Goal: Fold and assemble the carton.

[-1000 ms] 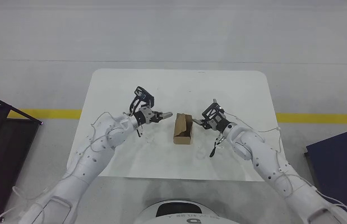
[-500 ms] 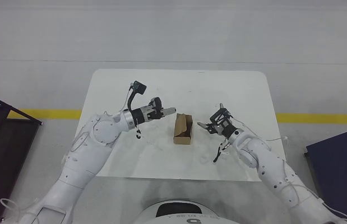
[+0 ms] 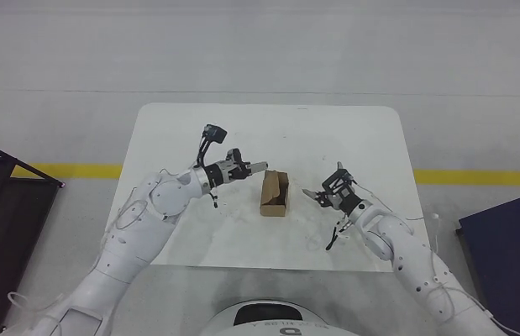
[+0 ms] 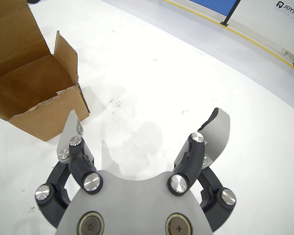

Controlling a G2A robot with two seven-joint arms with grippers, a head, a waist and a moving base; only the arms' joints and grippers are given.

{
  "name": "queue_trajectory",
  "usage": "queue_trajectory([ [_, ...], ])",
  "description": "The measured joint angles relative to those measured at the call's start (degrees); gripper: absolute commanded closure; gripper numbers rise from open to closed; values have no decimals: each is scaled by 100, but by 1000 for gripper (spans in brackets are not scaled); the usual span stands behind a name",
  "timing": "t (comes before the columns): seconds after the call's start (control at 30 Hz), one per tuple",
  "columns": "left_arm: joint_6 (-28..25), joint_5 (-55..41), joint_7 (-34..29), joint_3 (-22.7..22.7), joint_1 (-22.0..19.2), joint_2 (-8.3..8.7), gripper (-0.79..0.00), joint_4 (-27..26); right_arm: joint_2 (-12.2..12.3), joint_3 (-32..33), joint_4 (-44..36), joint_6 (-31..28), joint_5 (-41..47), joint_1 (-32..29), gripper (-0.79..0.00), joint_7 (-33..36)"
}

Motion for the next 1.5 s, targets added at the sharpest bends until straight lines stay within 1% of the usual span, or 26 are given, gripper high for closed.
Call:
queue_trajectory([
  [0.1, 329, 50, 6, 114, 38, -31, -785, -66, -8, 30, -6, -13, -19, -42, -785, -3],
  [0.23, 602, -48, -25, 217, 50, -67, -785, -115, -28, 36, -4, -21, -48, -65, -785, -8],
  [0.4, 702, -119, -210, 374, 8, -107, -785, -105, -56, 42, 0, -30, -97, -62, -785, 0],
  [0.77, 796, -152, -483, 475, 22, -126, -779, -203, -115, 60, 59, -64, -148, -61, -785, -5],
  [0.8, 813, -149, -506, 497, 12, -132, -754, -202, -121, 65, 73, -70, -151, -57, -785, -4],
  [0.87, 842, -140, -519, 532, -1, -142, -650, -199, -128, 79, 91, -79, -156, -52, -785, -2],
  [0.93, 879, -126, -539, 569, -20, -152, -600, -179, -135, 103, 105, -91, -156, -50, -785, -9],
  [0.97, 904, -111, -539, 578, -30, -156, -502, -166, -138, 113, 107, -94, -155, -52, -785, -12],
  [1.0, 930, -83, -540, 591, -46, -160, -474, -153, -142, 125, 109, -96, -154, -57, -785, -16],
  [1.03, 942, -71, -542, 599, -55, -164, -471, -146, -145, 132, 109, -98, -155, -61, -785, -19],
  [1.07, 954, -65, -543, 605, -62, -167, -406, -139, -148, 139, 111, -102, -157, -67, -785, -19],
  [1.1, 975, -55, -544, 610, -71, -170, -369, -130, -152, 147, 115, -110, -158, -73, -785, -19],
  [1.13, 986, -50, -544, 613, -77, -173, -348, -127, -155, 152, 119, -116, -161, -76, -785, -19],
  [1.27, 1004, -51, -534, 600, -90, -179, -305, -106, -171, 176, 125, -143, -173, -82, -785, -26],
  [1.33, 1009, -51, -526, 594, -87, -180, -240, -104, -176, 192, 124, -155, -179, -80, -785, -25],
  [1.37, 1016, -51, -522, 591, -83, -181, -234, -105, -179, 201, 121, -162, -182, -78, -785, -19],
  [1.4, 1023, -56, -516, 583, -79, -182, -209, -108, -182, 212, 115, -170, -189, -77, -785, -13],
  [1.47, 1040, -78, -488, 560, -69, -183, -132, -110, -187, 227, 109, -185, -193, -78, -785, -11],
  [1.5, 1049, -82, -471, 543, -64, -182, -114, -114, -191, 236, 102, -196, -194, -77, -785, -8],
])
